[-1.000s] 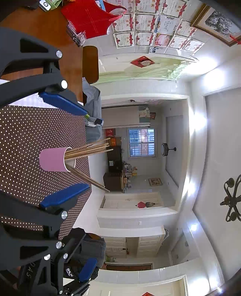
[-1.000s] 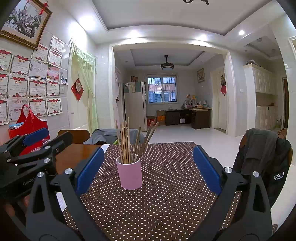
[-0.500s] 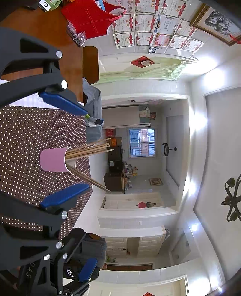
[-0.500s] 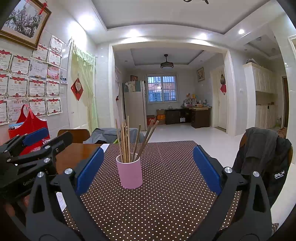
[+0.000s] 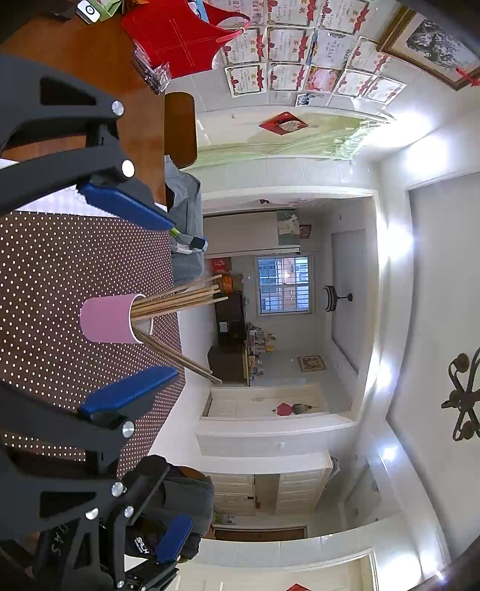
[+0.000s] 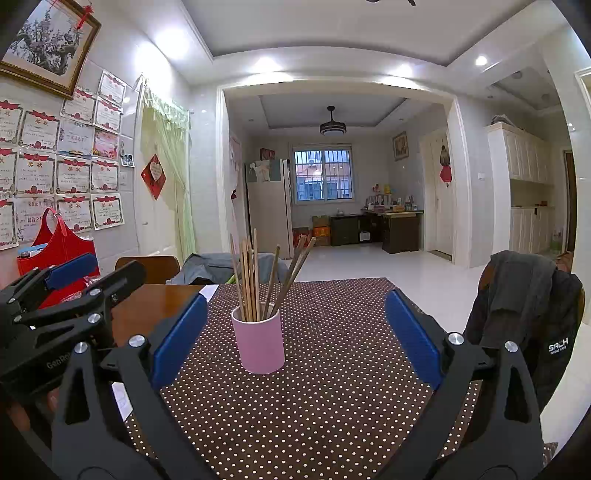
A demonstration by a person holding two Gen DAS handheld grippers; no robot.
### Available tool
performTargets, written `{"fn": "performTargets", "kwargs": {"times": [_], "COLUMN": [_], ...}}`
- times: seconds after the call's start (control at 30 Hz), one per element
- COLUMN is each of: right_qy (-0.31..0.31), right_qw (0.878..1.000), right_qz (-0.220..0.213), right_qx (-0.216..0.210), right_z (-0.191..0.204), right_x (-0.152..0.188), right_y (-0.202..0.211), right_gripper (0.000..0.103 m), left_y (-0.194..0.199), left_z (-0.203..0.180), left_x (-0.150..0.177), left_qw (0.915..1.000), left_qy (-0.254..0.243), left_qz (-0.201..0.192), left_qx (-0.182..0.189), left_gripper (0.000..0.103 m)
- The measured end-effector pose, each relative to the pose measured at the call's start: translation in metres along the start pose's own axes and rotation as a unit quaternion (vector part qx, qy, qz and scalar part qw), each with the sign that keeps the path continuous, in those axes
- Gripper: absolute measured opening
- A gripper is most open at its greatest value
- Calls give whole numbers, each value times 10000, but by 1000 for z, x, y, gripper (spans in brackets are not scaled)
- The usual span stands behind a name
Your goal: Organize utensils
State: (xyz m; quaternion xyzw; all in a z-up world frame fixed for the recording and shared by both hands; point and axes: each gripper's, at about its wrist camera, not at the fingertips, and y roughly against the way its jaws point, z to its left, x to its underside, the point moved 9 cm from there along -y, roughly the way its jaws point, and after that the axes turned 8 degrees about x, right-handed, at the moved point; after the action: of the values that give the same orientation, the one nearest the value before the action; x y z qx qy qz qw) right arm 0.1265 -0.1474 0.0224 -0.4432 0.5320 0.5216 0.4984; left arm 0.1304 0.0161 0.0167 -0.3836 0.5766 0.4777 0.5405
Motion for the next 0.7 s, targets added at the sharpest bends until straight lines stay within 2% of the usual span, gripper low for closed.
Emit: {"fn": "performTargets", "kwargs": {"times": [0.7], "right_qy": [-27], "right_qw": [10000], "right_qz": [92], "right_qx": [-8], "right_z": [-1], "right_x": [5], "right_y": [-4], "right_gripper": [95], "left_y": [0], "left_z": [0], "left_x": [0], "left_qw": [10000], "left_qy": [1], "left_qz": [8], "left_qx": [4], "left_gripper": [75]}}
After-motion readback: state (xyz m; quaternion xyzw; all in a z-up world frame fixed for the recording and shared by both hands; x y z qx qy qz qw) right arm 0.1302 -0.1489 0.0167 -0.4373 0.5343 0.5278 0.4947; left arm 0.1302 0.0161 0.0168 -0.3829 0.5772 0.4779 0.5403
